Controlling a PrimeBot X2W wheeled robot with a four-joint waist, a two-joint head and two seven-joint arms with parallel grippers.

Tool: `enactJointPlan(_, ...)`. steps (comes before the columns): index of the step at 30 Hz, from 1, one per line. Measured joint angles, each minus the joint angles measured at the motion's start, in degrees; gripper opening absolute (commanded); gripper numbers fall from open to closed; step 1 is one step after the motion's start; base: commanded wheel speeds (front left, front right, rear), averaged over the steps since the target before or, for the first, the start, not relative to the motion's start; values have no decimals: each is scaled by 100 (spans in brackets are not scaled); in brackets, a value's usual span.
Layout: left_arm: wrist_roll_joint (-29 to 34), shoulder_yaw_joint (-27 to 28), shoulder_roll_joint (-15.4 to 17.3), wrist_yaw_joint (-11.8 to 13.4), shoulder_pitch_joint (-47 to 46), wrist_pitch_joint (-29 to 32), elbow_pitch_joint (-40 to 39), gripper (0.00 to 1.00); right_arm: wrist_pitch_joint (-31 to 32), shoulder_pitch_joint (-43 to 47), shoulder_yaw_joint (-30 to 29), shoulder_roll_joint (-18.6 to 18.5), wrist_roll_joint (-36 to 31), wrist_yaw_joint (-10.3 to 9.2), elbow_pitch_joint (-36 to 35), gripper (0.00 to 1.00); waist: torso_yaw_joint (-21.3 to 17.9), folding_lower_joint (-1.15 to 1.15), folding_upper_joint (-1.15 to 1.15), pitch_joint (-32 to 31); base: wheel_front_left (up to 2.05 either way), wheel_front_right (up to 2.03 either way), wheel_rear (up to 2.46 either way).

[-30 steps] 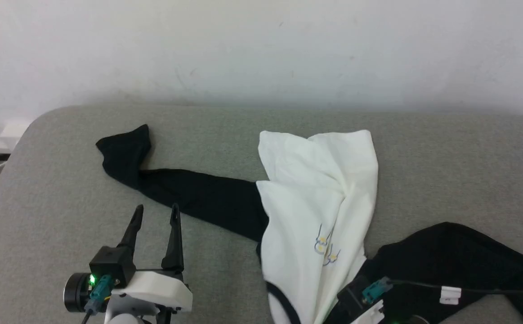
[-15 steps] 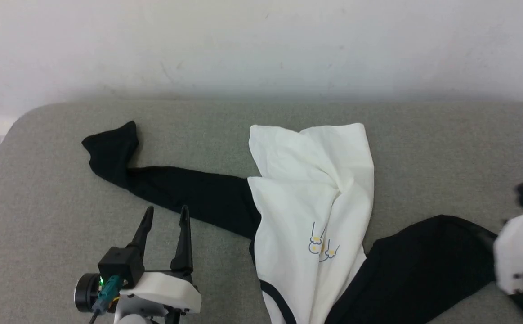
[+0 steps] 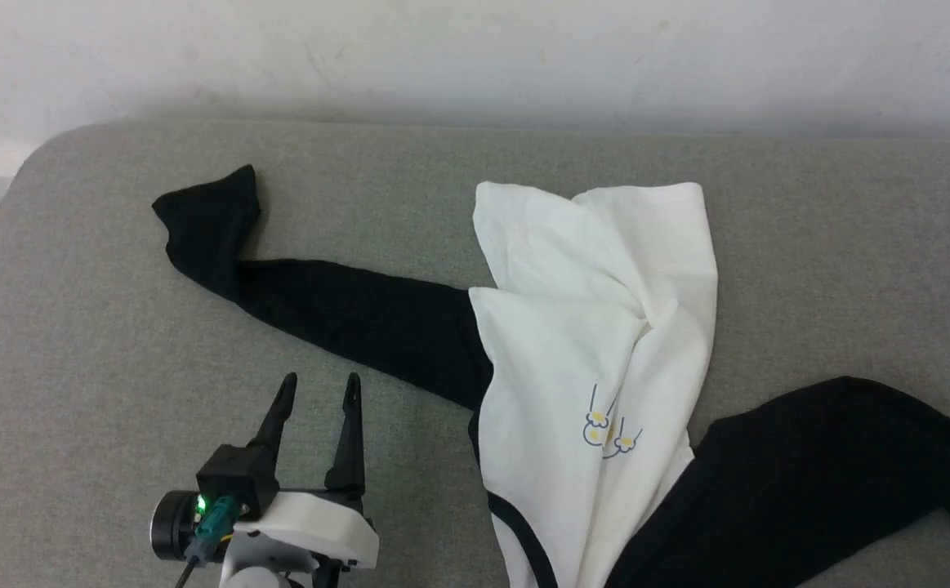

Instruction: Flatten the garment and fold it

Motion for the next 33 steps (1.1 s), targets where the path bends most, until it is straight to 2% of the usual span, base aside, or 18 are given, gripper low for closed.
enactJointPlan(9,91,-16,-26,-8,-119,0,0,100,-291,-326,-327,85,-404,8,665,100,78,-1,0,275,0,0,0)
enactJointPlan(10,94,-20,-27,-9,-122,0,3,100,-358,-349,-310,79,-410,8,708,0,80,-1,0,289,0,0,0)
enactJointPlan(14,100,-8,-40,-45,-127,0,47,100,-865,-405,-94,-9,-517,9,772,0,60,-1,0,254,0,0,0)
enactJointPlan(17,100,14,-42,-49,-130,0,52,100,-1295,-498,-44,-218,-771,8,681,0,15,0,0,213,0,0,0)
enactJointPlan(23,102,-31,-94,-87,-278,-1,19,100,-1822,-1427,111,-1191,-1423,8,270,0,23,0,0,290,0,0,0)
enactJointPlan(28,143,-166,-175,-131,-564,-1,-10,100,-2015,-2327,170,-1875,-2020,8,342,0,153,0,0,525,0,0,0)
enactJointPlan(31,149,-230,-209,-147,-687,-1,0,100,-2352,-2791,321,-2105,-2374,7,523,0,290,0,0,685,0,0,0)
enactJointPlan(33,149,-253,-219,-151,-779,0,9,100,-2547,-3018,520,-2111,-2480,7,719,0,397,0,0,784,0,0,0)
